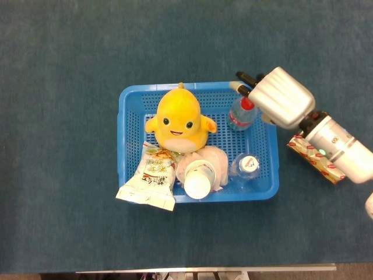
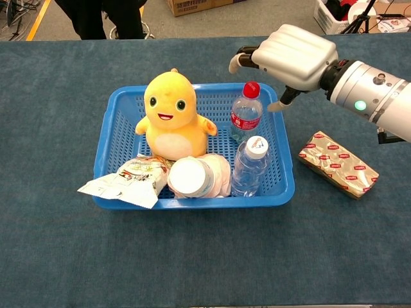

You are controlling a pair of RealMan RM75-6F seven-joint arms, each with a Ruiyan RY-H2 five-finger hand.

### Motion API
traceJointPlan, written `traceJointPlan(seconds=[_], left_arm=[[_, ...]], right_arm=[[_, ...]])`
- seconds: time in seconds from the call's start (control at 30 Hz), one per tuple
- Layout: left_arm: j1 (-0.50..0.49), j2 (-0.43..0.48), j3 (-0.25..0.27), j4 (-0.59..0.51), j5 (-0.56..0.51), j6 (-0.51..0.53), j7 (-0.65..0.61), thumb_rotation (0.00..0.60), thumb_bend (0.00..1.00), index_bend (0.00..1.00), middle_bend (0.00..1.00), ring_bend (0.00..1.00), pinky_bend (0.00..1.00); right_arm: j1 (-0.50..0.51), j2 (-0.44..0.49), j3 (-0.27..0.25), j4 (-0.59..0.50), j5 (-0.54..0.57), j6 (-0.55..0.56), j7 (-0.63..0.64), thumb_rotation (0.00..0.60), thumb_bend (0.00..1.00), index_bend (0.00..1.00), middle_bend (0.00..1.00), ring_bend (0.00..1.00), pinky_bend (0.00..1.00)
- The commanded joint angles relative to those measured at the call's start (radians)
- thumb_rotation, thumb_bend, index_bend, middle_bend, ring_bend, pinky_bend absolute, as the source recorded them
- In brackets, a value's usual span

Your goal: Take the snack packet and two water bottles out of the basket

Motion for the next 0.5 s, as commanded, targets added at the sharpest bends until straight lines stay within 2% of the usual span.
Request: traceJointPlan(seconds=[0.03, 0.27, 0.5], left_arm=[[0.002, 0.000, 0.000, 0.001, -0.001, 0.001, -0.002, 0.600, 0.14, 0.41, 0.29, 0.21, 0.39], [0.006, -0.001, 0.002, 0.009, -0.003, 0.000, -0.011, 0.600, 0.14, 0.41, 0.29, 0.21, 0.39], [0.010, -0.003, 0.003, 0.012, -0.003, 0.002, -0.017, 0.600, 0.14, 0.41, 0.29, 0.21, 0.39]], right_arm=[[0.014, -0.024, -0.003, 0.032, -0.020, 0.002, 0.044, 0.600, 0.00, 0.27, 0.28, 0.63, 0.88], [0.029, -0.041, -0.010, 0.059, -0.032, -0.007, 0.112, 0.600, 0.00, 0.27, 0.36, 0.69, 0.91], [0.039, -0.046, -0.013, 0.071, -0.028, -0.014, 0.129, 0.600, 0.00, 0.37, 0.44, 0.71, 0.92]])
